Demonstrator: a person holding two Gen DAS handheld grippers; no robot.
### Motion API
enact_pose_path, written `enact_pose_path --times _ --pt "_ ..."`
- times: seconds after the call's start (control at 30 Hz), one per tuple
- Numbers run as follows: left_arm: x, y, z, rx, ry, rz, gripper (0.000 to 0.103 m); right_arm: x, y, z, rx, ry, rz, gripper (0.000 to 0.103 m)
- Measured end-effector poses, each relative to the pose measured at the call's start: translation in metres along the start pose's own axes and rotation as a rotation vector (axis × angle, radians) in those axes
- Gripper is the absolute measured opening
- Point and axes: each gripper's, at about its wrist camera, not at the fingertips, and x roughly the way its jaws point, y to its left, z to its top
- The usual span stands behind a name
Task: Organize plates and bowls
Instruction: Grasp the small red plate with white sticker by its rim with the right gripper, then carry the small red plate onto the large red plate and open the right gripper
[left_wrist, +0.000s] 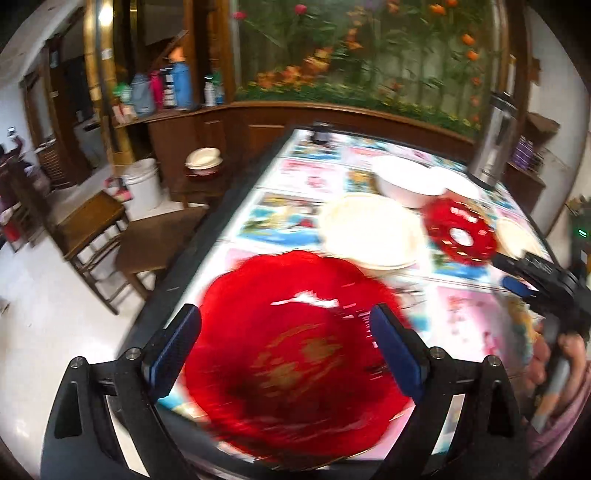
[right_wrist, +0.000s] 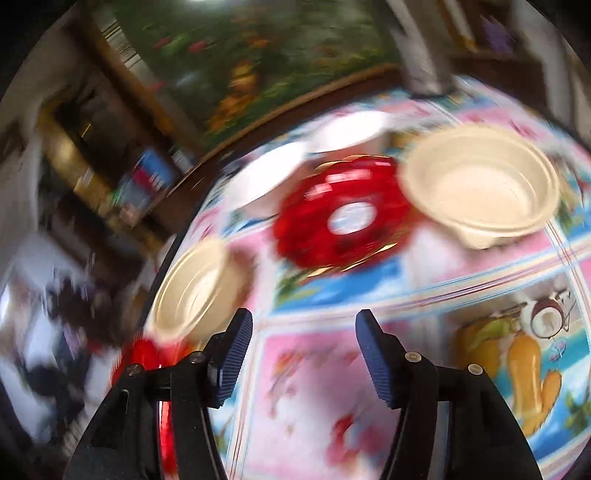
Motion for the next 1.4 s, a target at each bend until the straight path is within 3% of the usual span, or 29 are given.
enact_pose_path --times 0.07,0.23,0.3,0.33,0.37,0.43,0.6,0.83,0.9,1.03,1.23,1.33,1.4 --pt "0.008 -0.017 0.005 0.008 0.031 -0.036 0.094 0.011 -0.021 0.017 0.112 0.021 -0.017 0.061" --pt "0.027 -0.059 0.007 0.055 0.132 -0.122 0.094 0.049 -0.044 0.042 0.248 0.042 -0.079 0.058" --pt "0.03 -0.072 0.006 0.075 0.161 -0.148 0.094 0.048 -0.05 0.043 0.282 -0.003 -0.088 0.054" --pt "0.03 -0.077 0.006 0.087 0.168 -0.157 0.094 0.046 -0.052 0.04 0.294 -0.011 -0.098 0.046" --pt "0.028 -0.081 0.005 0.093 0.168 -0.161 0.094 0.046 -0.053 0.041 0.292 -0.015 -0.113 0.024" --pt "0.025 -0.089 0.006 0.106 0.168 -0.18 0.094 0.049 -0.057 0.038 0.284 0.003 -0.123 0.015" --pt "0.024 -0.098 0.004 0.116 0.185 -0.202 0.094 0.033 -0.06 0.026 0.232 0.014 -0.088 0.014" --pt "0.041 -0.129 -0.016 0.165 0.288 -0.268 0.094 -0.045 -0.097 -0.03 0.154 0.102 -0.019 0.014" --pt "0.039 -0.143 -0.019 0.195 0.276 -0.274 0.094 -0.072 -0.11 -0.046 0.123 0.099 -0.014 0.014" --pt "0.041 -0.169 -0.024 0.22 0.324 -0.346 0.094 -0.107 -0.118 -0.067 0.057 0.06 -0.023 0.014" --pt "0.036 -0.204 -0.03 0.33 0.303 -0.369 0.094 -0.125 -0.117 -0.08 -0.001 -0.014 0.016 0.014" --pt "0.053 -0.21 -0.032 0.334 0.317 -0.359 0.094 -0.128 -0.125 -0.08 0.006 -0.021 0.033 0.018" --pt "0.067 -0.213 -0.032 0.322 0.34 -0.384 0.087 -0.124 -0.128 -0.079 0.017 -0.007 0.016 0.018"
